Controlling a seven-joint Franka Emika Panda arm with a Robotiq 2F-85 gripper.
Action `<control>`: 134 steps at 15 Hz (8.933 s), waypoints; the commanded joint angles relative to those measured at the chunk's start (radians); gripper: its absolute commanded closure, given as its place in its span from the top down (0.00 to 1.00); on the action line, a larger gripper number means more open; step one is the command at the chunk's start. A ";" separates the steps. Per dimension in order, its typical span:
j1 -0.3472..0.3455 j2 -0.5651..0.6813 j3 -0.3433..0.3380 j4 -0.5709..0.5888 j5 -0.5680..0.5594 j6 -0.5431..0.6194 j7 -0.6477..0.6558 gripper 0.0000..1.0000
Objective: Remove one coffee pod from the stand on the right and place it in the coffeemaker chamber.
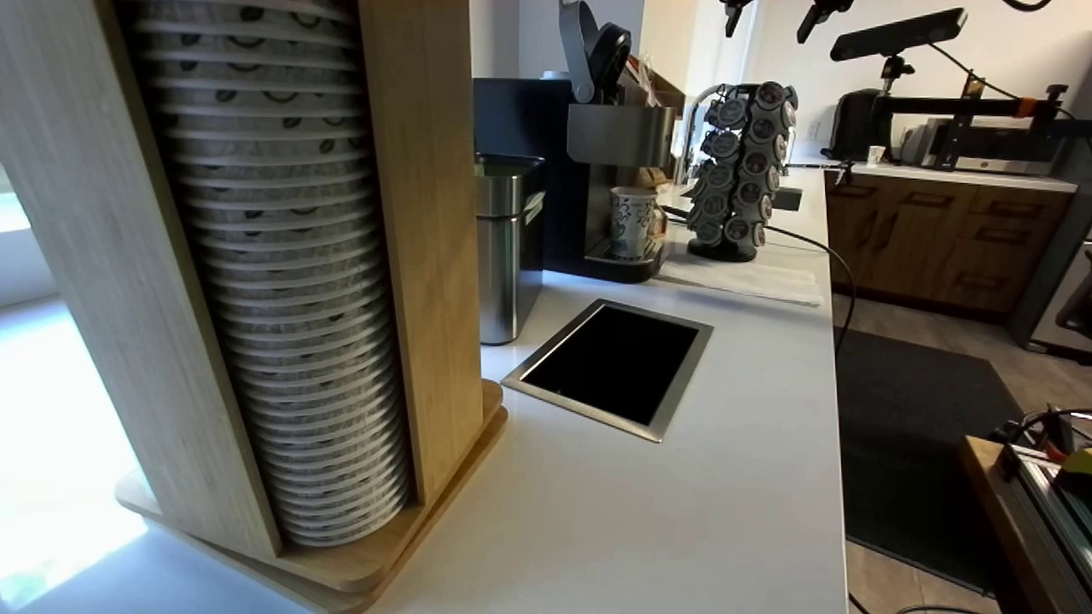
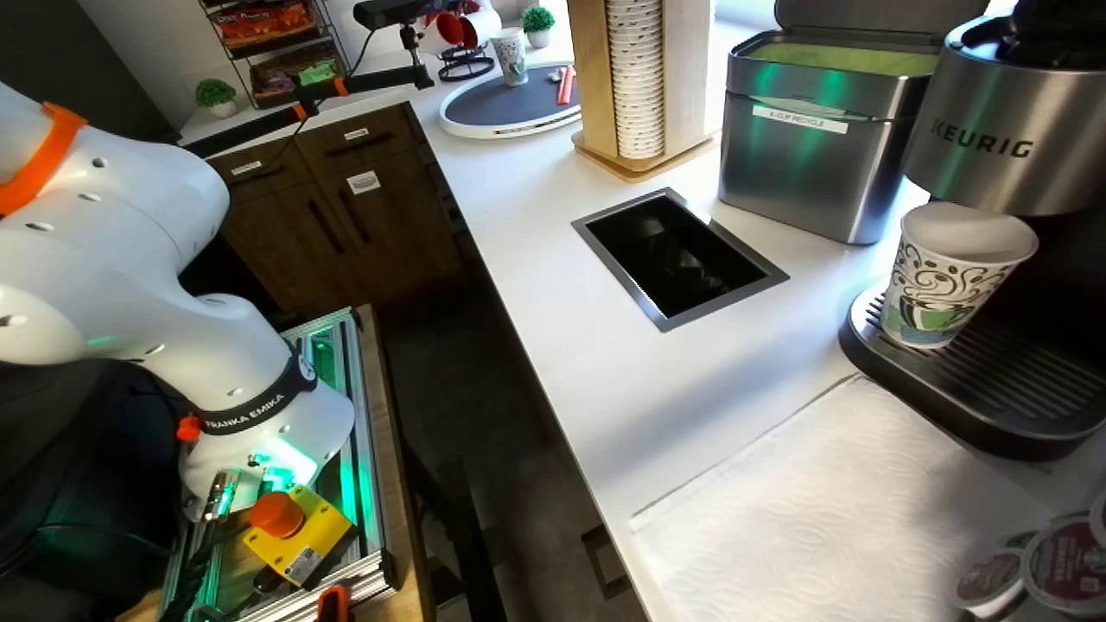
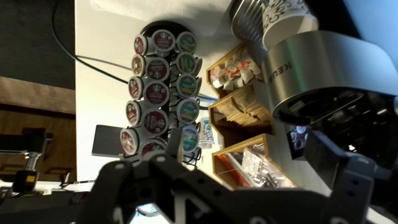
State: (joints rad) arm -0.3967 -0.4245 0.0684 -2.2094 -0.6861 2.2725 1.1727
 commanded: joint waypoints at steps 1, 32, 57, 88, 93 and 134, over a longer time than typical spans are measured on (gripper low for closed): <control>-0.004 0.018 -0.058 0.007 -0.084 -0.018 0.067 1.00; -0.040 0.296 -0.353 0.144 0.007 0.343 -0.240 1.00; -0.053 0.383 -0.412 0.178 0.012 0.474 -0.263 0.80; -0.056 0.164 -0.371 0.038 -0.167 0.411 -0.272 0.29; 0.068 0.058 -0.416 0.011 0.082 0.237 -0.623 0.29; 0.155 0.517 -0.366 0.581 0.945 -0.055 -1.797 0.29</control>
State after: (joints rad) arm -0.2030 0.0456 -0.3222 -1.6913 0.2291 2.2699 -0.5925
